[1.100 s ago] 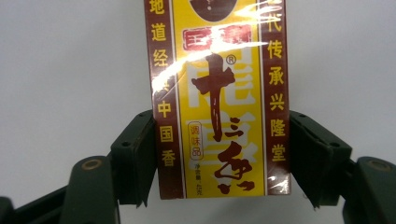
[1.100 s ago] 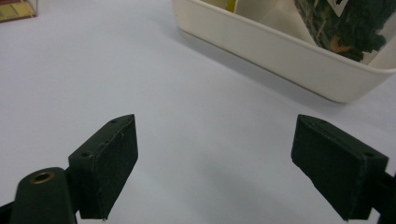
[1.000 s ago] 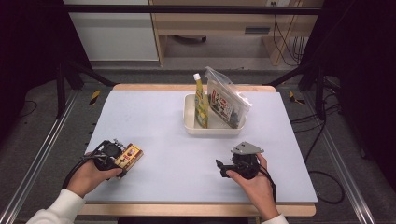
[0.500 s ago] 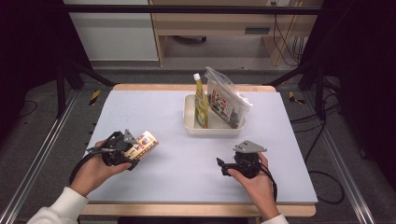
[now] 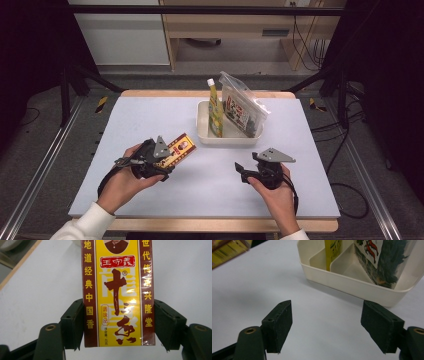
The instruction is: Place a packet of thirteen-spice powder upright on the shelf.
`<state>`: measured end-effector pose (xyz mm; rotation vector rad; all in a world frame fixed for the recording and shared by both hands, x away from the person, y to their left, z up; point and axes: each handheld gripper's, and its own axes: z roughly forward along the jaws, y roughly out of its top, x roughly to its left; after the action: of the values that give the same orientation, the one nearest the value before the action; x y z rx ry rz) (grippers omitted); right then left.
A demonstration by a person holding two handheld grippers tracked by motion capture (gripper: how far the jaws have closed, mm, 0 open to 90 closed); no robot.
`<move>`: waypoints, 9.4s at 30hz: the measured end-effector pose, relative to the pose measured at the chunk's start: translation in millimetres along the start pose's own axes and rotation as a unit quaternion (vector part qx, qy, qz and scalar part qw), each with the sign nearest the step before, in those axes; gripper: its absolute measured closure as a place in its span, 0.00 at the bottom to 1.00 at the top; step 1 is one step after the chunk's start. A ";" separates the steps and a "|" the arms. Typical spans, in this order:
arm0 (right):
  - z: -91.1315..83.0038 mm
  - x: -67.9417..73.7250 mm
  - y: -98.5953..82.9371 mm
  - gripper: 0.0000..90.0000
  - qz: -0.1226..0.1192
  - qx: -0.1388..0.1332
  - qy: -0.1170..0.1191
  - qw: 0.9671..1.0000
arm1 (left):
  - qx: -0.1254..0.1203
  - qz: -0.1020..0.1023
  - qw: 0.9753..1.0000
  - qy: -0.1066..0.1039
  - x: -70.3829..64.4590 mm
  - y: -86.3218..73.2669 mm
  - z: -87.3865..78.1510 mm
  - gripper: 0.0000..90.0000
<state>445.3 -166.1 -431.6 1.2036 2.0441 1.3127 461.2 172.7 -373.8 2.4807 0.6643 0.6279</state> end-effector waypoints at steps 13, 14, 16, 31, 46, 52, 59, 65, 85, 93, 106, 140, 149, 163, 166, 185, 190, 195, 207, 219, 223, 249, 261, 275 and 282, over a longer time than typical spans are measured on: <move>-16.9 21.1 25.3 0.41 -0.011 -0.034 0.029 0.999 | -0.062 0.040 0.997 0.028 -17.4 17.0 8.8 0.36; -17.7 22.5 28.4 0.41 -0.009 -0.036 0.034 0.999 | -0.068 0.044 0.996 0.032 -19.1 17.4 10.1 0.36; -19.6 25.2 37.2 0.43 -0.004 -0.035 0.049 0.998 | -0.077 0.047 0.995 0.036 -21.5 17.8 12.2 0.36; -15.6 45.6 82.5 0.45 0.004 -0.020 0.091 0.996 | -0.142 0.060 0.987 0.048 -35.9 25.5 13.8 0.36; 7.2 37.3 93.9 0.42 0.045 0.009 0.144 0.989 | -0.163 0.065 0.983 0.044 -43.2 29.6 6.7 0.36; 11.8 33.7 94.1 0.43 0.063 0.018 0.165 0.984 | -0.177 0.061 0.981 0.039 -47.0 31.2 5.6 0.36; 12.3 30.0 95.1 0.49 0.081 0.021 0.189 0.978 | -0.187 0.064 0.979 0.039 -49.0 33.0 4.6 0.36; 12.3 30.5 94.9 0.59 0.075 0.027 0.190 0.979 | -0.186 0.065 0.980 0.036 -47.7 32.9 6.9 0.36; 8.9 49.5 102.2 0.75 0.044 0.003 0.085 0.995 | -0.143 0.016 0.989 0.021 -28.5 7.1 28.6 0.17; 15.9 65.1 107.5 0.75 0.027 -0.016 0.023 0.999 | -0.127 -0.046 0.990 0.038 -19.1 -55.2 26.1 0.14; 30.3 80.3 125.5 0.75 0.026 -0.035 -0.039 0.998 | -0.120 -0.139 0.982 0.053 4.7 -104.6 7.1 0.13; 97.2 76.1 149.5 0.75 0.050 -0.074 -0.136 0.987 | -0.112 -0.155 0.981 0.027 6.9 -112.1 9.7 0.14; 109.0 74.3 144.1 0.75 0.052 -0.068 -0.143 0.986 | -0.112 -0.154 0.981 0.026 5.4 -111.1 10.4 0.14; 121.4 74.5 141.2 0.75 0.053 -0.061 -0.155 0.985 | -0.109 -0.151 0.982 0.024 5.3 -110.6 11.1 0.14; 123.6 74.3 139.7 0.75 0.054 -0.056 -0.156 0.985 | -0.111 -0.152 0.982 0.024 4.9 -110.3 11.3 0.14; 137.5 70.5 125.8 0.75 0.064 -0.041 -0.156 0.985 | -0.108 -0.146 0.983 0.022 3.4 -108.9 12.2 0.14; 138.8 71.1 124.9 0.75 0.065 -0.039 -0.155 0.985 | -0.106 -0.143 0.984 0.022 3.6 -108.8 12.2 0.14; 140.5 71.1 123.7 0.75 0.063 -0.035 -0.155 0.985 | -0.105 -0.141 0.984 0.020 2.8 -108.4 12.7 0.14; 145.0 71.8 120.3 0.73 0.068 -0.031 -0.153 0.985 | -0.104 -0.141 0.984 0.020 2.6 -108.3 12.8 0.14; 148.5 68.7 114.6 0.71 0.077 -0.028 -0.151 0.985 | -0.105 -0.140 0.984 0.020 2.3 -108.3 13.1 0.14; 147.3 68.5 114.4 0.61 0.078 -0.034 -0.145 0.986 | -0.105 -0.140 0.984 0.020 2.7 -108.3 12.6 0.14; 96.9 84.6 93.0 0.32 0.009 -0.041 -0.112 0.993 | -0.104 -0.133 0.985 0.024 1.2 -107.2 13.3 0.13; 80.8 83.3 71.4 0.29 -0.015 -0.020 -0.089 0.996 | -0.103 -0.133 0.986 0.024 1.8 -108.1 13.4 0.13; 64.8 63.9 54.4 0.14 -0.013 0.012 -0.062 0.998 | -0.103 -0.140 0.984 0.025 2.1 -108.7 14.6 0.09; 49.6 46.3 46.0 0.12 -0.001 0.012 -0.062 0.998 | -0.099 -0.142 0.985 0.025 3.0 -109.6 15.1 0.08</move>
<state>476.7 -93.7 -409.5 1.2597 1.9778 1.1848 435.5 252.6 -446.0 2.1431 0.9080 0.6143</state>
